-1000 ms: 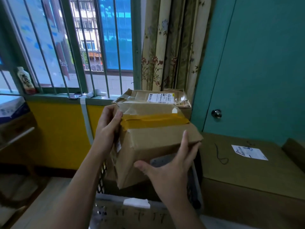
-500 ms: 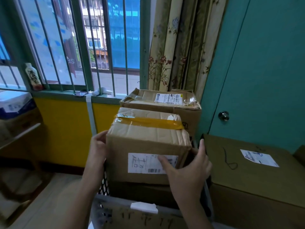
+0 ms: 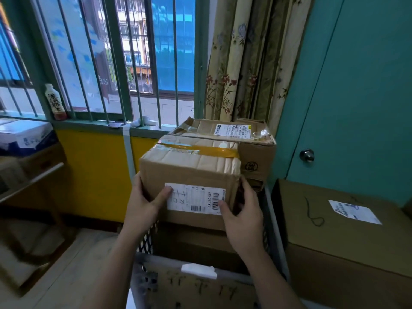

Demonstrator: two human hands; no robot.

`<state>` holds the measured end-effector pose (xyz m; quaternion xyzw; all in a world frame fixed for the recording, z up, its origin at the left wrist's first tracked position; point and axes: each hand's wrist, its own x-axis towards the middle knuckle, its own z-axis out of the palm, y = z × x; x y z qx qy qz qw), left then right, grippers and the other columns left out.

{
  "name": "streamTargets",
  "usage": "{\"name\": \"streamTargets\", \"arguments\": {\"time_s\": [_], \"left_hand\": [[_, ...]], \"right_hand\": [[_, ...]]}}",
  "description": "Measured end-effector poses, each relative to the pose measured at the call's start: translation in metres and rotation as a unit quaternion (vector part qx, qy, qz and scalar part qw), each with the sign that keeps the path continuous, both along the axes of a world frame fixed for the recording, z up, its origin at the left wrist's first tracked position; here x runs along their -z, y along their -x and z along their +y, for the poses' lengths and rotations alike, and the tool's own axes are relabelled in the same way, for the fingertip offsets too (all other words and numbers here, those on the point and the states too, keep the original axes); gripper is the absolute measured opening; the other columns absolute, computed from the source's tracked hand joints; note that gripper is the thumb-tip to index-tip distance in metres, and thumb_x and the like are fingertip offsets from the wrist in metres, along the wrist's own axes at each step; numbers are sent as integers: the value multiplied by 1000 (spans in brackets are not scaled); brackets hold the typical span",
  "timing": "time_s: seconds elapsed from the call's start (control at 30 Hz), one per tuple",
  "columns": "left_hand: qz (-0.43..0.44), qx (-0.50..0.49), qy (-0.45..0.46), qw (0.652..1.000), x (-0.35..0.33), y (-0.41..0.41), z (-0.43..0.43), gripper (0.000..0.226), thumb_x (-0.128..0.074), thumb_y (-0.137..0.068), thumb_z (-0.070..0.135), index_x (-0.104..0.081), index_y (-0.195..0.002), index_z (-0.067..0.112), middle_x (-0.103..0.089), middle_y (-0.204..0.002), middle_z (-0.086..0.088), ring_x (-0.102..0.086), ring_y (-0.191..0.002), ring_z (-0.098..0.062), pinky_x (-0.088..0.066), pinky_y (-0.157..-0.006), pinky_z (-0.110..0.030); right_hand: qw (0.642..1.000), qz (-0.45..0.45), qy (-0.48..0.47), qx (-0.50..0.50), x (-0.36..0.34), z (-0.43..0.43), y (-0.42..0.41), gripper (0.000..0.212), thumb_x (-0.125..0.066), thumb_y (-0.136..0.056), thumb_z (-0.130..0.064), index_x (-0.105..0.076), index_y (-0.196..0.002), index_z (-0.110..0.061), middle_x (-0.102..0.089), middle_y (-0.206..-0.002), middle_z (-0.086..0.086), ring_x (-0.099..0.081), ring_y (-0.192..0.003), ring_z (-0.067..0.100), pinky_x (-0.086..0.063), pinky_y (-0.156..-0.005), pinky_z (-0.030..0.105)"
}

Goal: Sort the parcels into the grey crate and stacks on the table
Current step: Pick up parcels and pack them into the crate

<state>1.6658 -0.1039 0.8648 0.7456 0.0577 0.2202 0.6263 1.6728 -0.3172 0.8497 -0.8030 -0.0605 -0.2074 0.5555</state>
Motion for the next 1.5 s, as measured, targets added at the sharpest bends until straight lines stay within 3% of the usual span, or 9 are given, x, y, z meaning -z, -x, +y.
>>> {"name": "streamTargets", "arguments": {"time_s": [0.27, 0.47, 0.63, 0.7, 0.83, 1.03, 1.13, 1.3, 1.5], "left_hand": [[16, -10, 44, 999, 11, 7, -6, 85, -74, -66, 71, -44, -136, 32, -57, -130, 3, -55, -118, -17, -51, -93, -42], [43, 11, 114, 993, -14, 20, -7, 53, -41, -70, 85, -47, -101, 43, -50, -106, 17, -50, -96, -10, -42, -80, -39], [89, 39, 113, 989, -30, 34, -3, 109, -40, -51, 100, -31, -143, 43, -42, -144, 3, -38, -134, -23, -31, -111, -55], [86, 40, 120, 988, -40, 40, -4, 122, -47, -42, 102, -30, -146, 40, -47, -134, 11, -47, -124, -16, -34, -107, -52], [51, -31, 145, 988, -53, 52, -10, 70, -58, -64, 76, -48, -122, 38, -57, -112, 7, -57, -101, -15, -47, -90, -47], [-26, -168, 64, 983, -57, 59, -4, 16, -55, -97, 47, -60, -97, 31, -59, -99, 8, -55, -94, -12, -44, -73, -35], [-28, -224, 19, 974, -55, 63, 7, 35, -54, -94, 52, -67, -103, 20, -63, -103, -2, -56, -95, -19, -40, -71, -35], [-21, -237, 27, 971, -56, 69, 11, 72, -64, -85, 64, -52, -142, 22, -58, -128, 0, -53, -114, -20, -47, -97, -43], [-40, -309, 33, 950, -50, 80, 22, 57, -62, -92, 40, -49, -144, 20, -56, -133, -6, -52, -117, -23, -47, -102, -48]], "right_hand": [[999, 40, -16, -26, 19, -13, 4, 75, -70, -90, -20, -28, -146, -45, -49, -145, -10, -44, -136, 12, -44, -110, 44], [995, 55, -53, -63, 17, -17, 12, 68, -71, -90, -21, -35, -145, -35, -49, -117, -34, -47, -105, -26, -40, -85, -3], [994, 23, -84, -72, 15, -16, 25, 69, -73, -86, -24, -31, -131, -56, -46, -129, -33, -46, -121, -12, -44, -100, 15], [993, 11, -89, -78, 14, -15, 32, 66, -72, -82, -36, -32, -131, -58, -45, -132, -32, -44, -125, -8, -44, -100, 15], [990, -1, -100, -97, 12, -7, 42, 69, -68, -74, -52, -31, -131, -60, -46, -134, -32, -43, -124, -16, -45, -97, 12], [983, 35, -108, -143, 4, 12, 41, 70, -72, -85, -32, -33, -142, -45, -48, -126, -34, -47, -115, -15, -45, -99, 18], [978, 61, -99, -171, 2, 21, 37, 67, -70, -90, -23, -37, -147, -34, -51, -124, -31, -51, -117, -8, -46, -93, 13], [975, 77, -87, -189, 6, 33, 32, 67, -70, -91, -18, -38, -147, -33, -56, -123, -27, -52, -119, -4, -49, -100, 24], [955, 135, -91, -248, 2, 32, 22, 62, -59, -93, 3, -47, -128, -46, -58, -117, -28, -56, -111, -5, -50, -93, 19]]}}
